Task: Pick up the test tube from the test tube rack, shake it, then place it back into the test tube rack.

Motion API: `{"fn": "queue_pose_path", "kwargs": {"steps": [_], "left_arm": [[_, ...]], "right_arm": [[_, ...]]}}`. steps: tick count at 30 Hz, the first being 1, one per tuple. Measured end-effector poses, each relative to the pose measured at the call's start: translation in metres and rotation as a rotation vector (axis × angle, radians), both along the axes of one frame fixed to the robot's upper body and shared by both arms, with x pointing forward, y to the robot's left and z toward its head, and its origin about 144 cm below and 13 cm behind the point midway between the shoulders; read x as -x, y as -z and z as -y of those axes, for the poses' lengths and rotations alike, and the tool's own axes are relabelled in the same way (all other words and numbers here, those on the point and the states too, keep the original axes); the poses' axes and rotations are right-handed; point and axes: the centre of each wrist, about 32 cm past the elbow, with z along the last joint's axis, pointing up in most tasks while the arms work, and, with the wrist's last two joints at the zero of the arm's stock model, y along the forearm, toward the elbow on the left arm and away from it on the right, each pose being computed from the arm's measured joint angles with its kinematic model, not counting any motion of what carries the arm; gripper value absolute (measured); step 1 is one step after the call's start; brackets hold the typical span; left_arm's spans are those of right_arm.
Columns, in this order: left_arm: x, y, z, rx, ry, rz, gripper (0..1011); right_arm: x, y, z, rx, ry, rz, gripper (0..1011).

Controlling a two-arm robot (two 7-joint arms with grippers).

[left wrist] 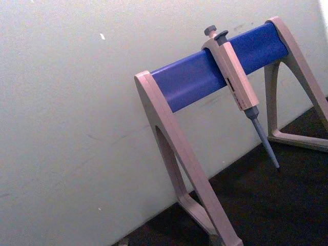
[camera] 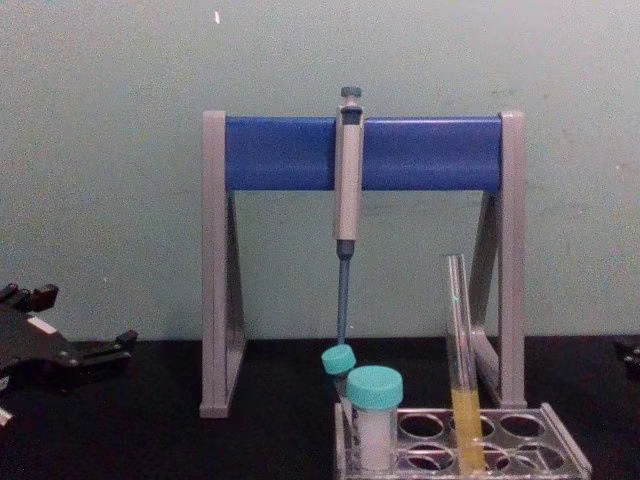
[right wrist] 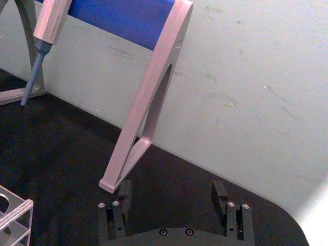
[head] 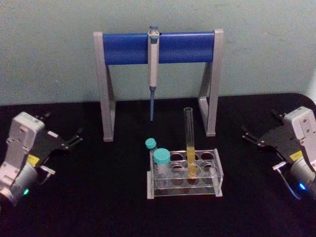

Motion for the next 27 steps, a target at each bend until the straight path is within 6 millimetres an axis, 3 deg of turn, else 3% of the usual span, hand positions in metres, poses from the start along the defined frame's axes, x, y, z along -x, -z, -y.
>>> {"fn": "queue_pose_path", "kwargs": {"steps": [27], "left_arm": [[0.0000, 0.0000, 0.0000, 0.000, 0.000, 0.000, 1009]], "right_arm": [[0.0000, 0.0000, 0.0000, 0.000, 0.000, 0.000, 1000]]}}
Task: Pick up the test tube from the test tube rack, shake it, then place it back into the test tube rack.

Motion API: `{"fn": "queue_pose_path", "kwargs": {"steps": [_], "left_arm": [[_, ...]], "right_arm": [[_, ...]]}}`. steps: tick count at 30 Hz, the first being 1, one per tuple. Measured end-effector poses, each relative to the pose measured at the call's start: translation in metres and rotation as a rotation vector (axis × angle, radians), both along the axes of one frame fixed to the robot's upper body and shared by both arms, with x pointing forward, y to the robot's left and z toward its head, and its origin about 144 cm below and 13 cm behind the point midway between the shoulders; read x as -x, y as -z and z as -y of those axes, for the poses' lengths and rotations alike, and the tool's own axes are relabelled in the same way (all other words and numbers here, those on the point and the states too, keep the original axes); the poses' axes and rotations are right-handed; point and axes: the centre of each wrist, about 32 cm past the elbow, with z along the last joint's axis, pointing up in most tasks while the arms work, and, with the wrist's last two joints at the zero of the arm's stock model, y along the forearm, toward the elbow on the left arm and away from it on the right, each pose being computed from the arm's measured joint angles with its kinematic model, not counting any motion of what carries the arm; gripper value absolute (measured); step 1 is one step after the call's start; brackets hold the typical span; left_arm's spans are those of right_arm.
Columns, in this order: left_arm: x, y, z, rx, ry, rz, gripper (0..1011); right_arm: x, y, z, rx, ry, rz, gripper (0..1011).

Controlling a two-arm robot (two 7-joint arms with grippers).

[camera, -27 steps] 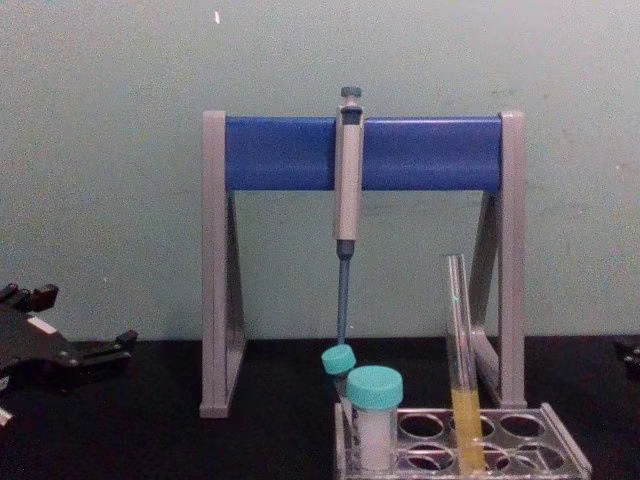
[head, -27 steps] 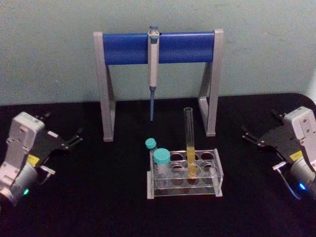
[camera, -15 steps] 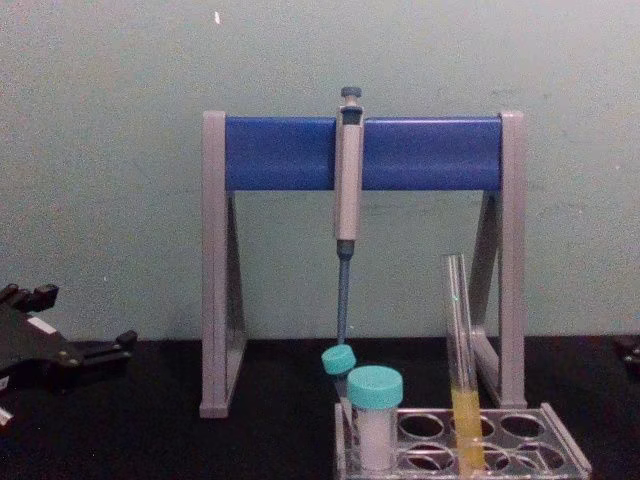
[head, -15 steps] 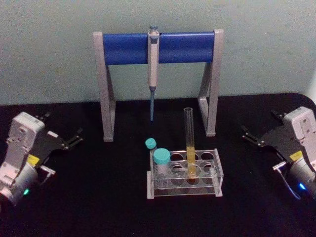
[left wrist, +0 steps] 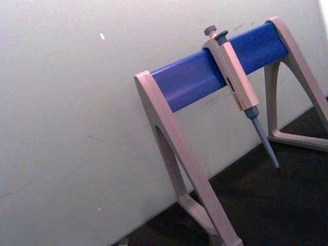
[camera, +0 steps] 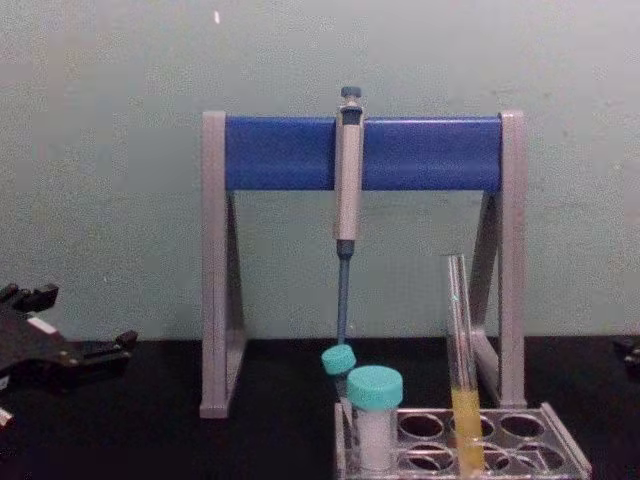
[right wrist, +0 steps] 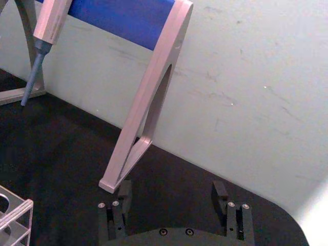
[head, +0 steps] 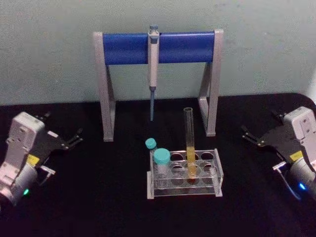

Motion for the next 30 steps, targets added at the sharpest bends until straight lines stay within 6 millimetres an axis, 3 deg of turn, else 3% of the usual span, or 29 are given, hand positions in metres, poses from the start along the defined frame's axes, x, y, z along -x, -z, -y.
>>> {"fn": "queue_pose_path", "kwargs": {"steps": [30], "left_arm": [[0.0000, 0.0000, 0.0000, 0.000, 0.000, 0.000, 1010]], "right_arm": [[0.0000, 0.0000, 0.0000, 0.000, 0.000, 0.000, 1000]]}}
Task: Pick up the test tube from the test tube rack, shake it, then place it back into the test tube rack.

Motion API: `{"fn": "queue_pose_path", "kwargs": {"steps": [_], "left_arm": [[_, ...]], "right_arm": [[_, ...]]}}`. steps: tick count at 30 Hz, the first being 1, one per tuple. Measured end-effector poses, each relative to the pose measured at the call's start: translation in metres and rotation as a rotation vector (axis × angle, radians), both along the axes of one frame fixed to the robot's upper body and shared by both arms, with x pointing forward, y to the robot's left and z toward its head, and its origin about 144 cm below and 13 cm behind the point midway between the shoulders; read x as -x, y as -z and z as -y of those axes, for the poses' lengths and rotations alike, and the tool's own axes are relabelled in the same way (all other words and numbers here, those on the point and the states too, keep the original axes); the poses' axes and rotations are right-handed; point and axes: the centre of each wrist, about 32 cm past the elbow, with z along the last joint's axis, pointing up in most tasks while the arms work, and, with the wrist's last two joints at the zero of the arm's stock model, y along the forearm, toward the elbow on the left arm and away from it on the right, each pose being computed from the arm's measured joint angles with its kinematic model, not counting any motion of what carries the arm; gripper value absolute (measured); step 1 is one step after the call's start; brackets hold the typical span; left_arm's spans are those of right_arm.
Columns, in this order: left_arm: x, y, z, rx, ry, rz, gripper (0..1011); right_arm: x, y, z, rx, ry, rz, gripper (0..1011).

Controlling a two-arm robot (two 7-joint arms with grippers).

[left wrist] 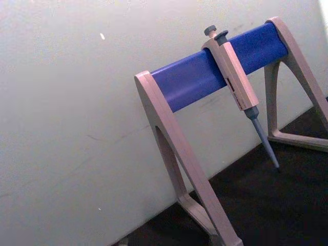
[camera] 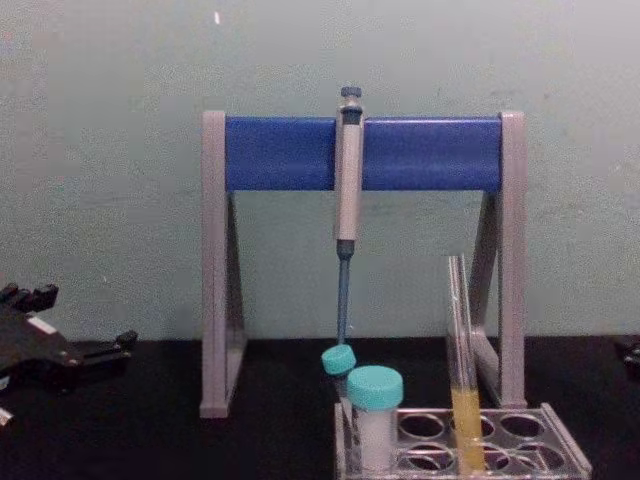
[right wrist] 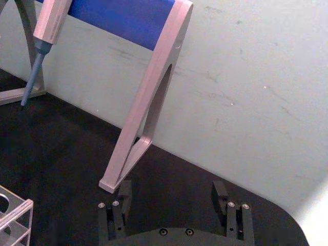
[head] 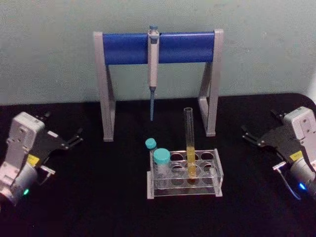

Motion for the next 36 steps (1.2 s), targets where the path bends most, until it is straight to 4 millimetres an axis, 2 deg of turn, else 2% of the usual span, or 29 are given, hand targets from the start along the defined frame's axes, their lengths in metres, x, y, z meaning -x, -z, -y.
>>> {"fn": "queue_pose_path", "kwargs": {"steps": [36], "left_arm": [[0.0000, 0.0000, 0.0000, 0.000, 0.000, 0.000, 1009]], "right_arm": [[0.0000, -0.0002, 0.0001, 0.000, 0.000, 0.000, 1000]]}}
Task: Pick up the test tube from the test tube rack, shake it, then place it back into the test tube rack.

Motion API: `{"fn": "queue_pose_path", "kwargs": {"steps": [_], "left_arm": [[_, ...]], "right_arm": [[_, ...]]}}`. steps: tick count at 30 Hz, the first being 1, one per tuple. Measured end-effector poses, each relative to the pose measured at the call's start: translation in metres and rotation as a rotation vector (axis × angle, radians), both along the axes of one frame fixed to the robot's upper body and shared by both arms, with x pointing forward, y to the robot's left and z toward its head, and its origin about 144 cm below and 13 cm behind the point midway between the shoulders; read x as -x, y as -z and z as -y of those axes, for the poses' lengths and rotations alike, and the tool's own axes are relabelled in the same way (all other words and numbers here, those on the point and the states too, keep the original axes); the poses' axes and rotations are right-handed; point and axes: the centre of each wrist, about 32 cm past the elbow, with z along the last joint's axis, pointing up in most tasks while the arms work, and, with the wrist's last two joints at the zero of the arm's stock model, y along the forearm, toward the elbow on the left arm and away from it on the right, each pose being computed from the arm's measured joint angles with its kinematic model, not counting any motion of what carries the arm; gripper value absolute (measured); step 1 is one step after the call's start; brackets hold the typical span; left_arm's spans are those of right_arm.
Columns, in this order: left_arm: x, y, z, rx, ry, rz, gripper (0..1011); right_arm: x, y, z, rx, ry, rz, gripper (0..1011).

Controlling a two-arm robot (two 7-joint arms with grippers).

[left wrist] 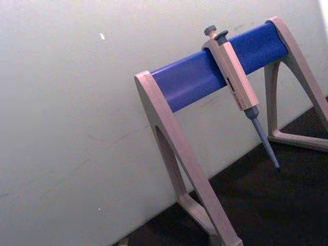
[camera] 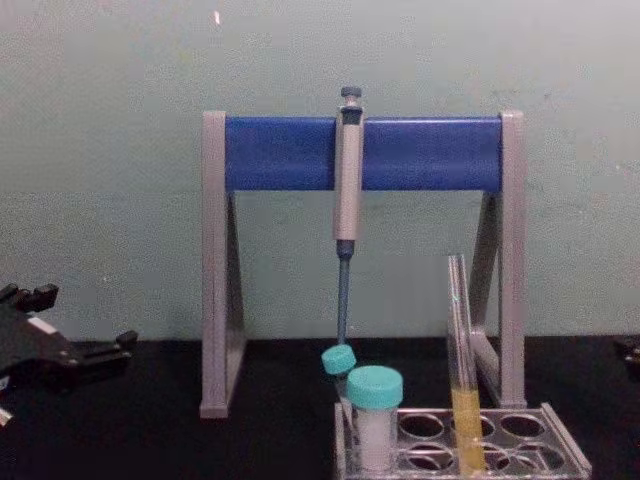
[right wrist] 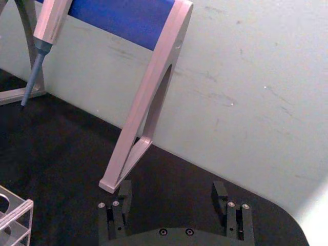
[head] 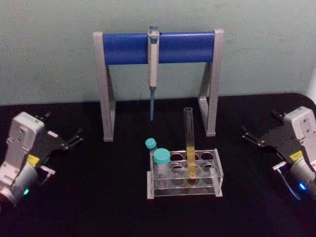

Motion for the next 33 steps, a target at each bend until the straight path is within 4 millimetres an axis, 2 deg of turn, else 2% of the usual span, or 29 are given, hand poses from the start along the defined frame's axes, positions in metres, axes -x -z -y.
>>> {"fn": "queue_pose_path", "kwargs": {"steps": [12, 26, 33], "left_arm": [[0.000, 0.000, 0.000, 0.000, 0.000, 0.000, 1010], [0.000, 0.000, 0.000, 0.000, 0.000, 0.000, 1010], [0.000, 0.000, 0.000, 0.000, 0.000, 0.000, 1010]], "right_arm": [[0.008, -0.008, -0.004, -0.049, -0.074, -0.027, 1000], [0.025, -0.025, -0.011, -0.210, -0.297, -0.144, 1000], [0.025, -0.029, -0.015, -0.238, -0.386, -0.220, 1000]]}}
